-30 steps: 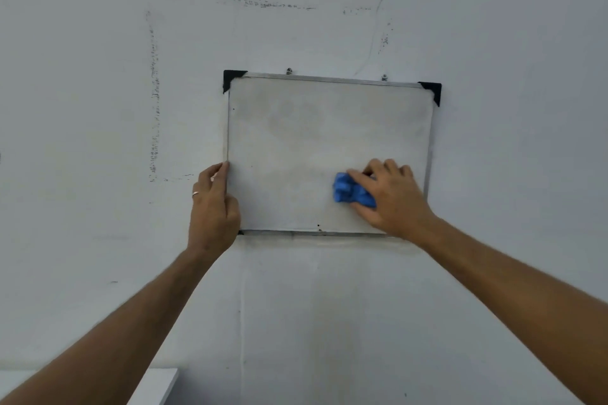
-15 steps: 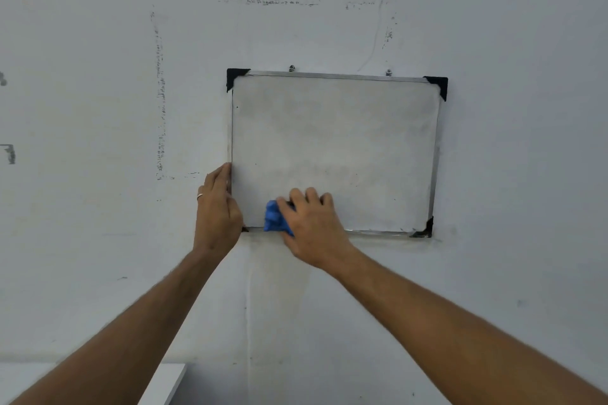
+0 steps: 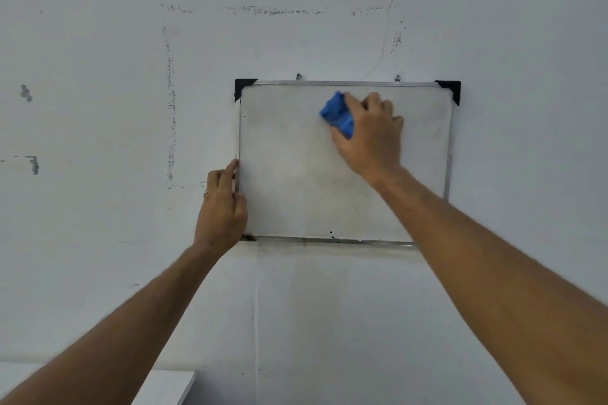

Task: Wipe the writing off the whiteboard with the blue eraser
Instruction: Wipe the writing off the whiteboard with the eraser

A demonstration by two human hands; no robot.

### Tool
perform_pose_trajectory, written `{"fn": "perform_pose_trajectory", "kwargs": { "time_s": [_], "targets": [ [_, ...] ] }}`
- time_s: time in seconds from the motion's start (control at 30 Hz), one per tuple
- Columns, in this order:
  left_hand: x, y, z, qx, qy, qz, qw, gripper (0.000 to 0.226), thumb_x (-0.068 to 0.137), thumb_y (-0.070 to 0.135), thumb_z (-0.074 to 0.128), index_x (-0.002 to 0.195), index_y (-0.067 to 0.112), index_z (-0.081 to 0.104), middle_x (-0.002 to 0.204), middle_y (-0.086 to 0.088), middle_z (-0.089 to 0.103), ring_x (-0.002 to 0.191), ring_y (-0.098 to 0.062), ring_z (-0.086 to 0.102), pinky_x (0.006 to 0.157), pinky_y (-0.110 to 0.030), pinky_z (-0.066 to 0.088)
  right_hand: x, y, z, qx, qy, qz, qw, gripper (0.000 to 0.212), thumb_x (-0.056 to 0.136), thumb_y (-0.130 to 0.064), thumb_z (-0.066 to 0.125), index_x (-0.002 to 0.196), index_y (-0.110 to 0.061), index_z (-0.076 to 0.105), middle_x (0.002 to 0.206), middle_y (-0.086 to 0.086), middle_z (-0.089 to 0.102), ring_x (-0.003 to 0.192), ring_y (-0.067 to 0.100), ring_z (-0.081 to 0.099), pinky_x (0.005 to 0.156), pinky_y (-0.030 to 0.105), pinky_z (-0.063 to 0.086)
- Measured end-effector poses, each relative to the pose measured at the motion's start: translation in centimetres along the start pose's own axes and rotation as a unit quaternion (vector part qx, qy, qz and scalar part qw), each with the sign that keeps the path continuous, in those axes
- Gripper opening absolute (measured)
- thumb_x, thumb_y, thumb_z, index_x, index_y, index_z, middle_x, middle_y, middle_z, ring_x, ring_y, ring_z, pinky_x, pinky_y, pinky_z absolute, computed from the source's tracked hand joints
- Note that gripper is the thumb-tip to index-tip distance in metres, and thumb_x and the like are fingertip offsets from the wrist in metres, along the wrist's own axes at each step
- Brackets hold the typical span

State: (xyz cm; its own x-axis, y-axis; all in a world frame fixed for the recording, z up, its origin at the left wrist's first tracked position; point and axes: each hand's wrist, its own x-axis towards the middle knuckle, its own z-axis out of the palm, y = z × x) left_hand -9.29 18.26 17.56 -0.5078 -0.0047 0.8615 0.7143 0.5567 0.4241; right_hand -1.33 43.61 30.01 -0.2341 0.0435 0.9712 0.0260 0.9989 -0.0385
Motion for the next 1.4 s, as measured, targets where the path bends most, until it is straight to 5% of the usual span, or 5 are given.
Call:
{"fn": "perform_pose_trajectory", "kwargs": {
  "time_s": [0.3, 0.53, 0.7, 1.07, 1.4],
  "targets": [
    [0.2, -0.2, 0.8, -0.001, 0.031, -0.005, 1.000, 0.061, 0.095, 0.010, 0.040, 0.154, 0.022, 0.032, 0.135, 0.000, 0.041, 0.097, -0.030, 0.057, 0.082, -0.040, 0.045, -1.1, 3.4, -0.6, 0.064, 0.045, 0.176, 0.981, 0.059, 0.087, -0.043, 0.063, 0.138, -0.018, 0.051, 0.120, 0.013, 0.051, 0.110, 0.033, 0.050, 0.085, 0.044, 0.040],
    [-0.1, -0.1, 0.4, 0.003, 0.025, -0.001, 1.000, 0.061, 0.096, 0.008, 0.038, 0.155, 0.021, 0.033, 0.138, -0.003, 0.041, 0.106, -0.027, 0.054, 0.085, -0.037, 0.043, -5.2, -6.1, 3.0, 0.037, -0.051, -0.076, 0.995, 0.056, 0.080, -0.042, 0.067, 0.131, -0.021, 0.057, 0.109, 0.012, 0.055, 0.097, 0.035, 0.052, 0.076, 0.045, 0.041],
    [-0.1, -0.2, 0.3, 0.023, 0.006, -0.002, 1.000, 0.061, 0.097, 0.009, 0.038, 0.157, 0.021, 0.029, 0.139, -0.002, 0.039, 0.101, -0.028, 0.056, 0.082, -0.041, 0.049, -10.7, -2.6, 2.9, 0.002, -0.121, -0.268, 0.956, 0.058, 0.077, -0.039, 0.070, 0.130, -0.021, 0.056, 0.105, 0.009, 0.055, 0.092, 0.031, 0.052, 0.074, 0.045, 0.042],
    [-0.6, 0.3, 0.5, 0.034, 0.011, -0.022, 0.999, 0.065, 0.096, 0.009, 0.042, 0.157, 0.025, 0.026, 0.133, -0.003, 0.038, 0.095, -0.032, 0.052, 0.072, -0.044, 0.046, -7.9, 11.6, -4.1, -0.019, -0.080, 0.057, 0.995, 0.056, 0.087, -0.037, 0.067, 0.134, -0.015, 0.048, 0.116, 0.013, 0.053, 0.102, 0.033, 0.052, 0.083, 0.051, 0.047],
    [-0.1, -0.3, -1.5, -0.039, 0.003, -0.018, 0.999, 0.068, 0.087, 0.004, 0.031, 0.149, 0.027, 0.046, 0.126, 0.005, 0.050, 0.103, -0.018, 0.059, 0.087, -0.044, 0.054, -14.4, 2.2, 1.0, -0.021, -0.148, -0.094, 0.984, 0.055, 0.080, -0.041, 0.071, 0.126, -0.016, 0.055, 0.103, 0.012, 0.056, 0.089, 0.033, 0.056, 0.074, 0.045, 0.048]
  ]
}}
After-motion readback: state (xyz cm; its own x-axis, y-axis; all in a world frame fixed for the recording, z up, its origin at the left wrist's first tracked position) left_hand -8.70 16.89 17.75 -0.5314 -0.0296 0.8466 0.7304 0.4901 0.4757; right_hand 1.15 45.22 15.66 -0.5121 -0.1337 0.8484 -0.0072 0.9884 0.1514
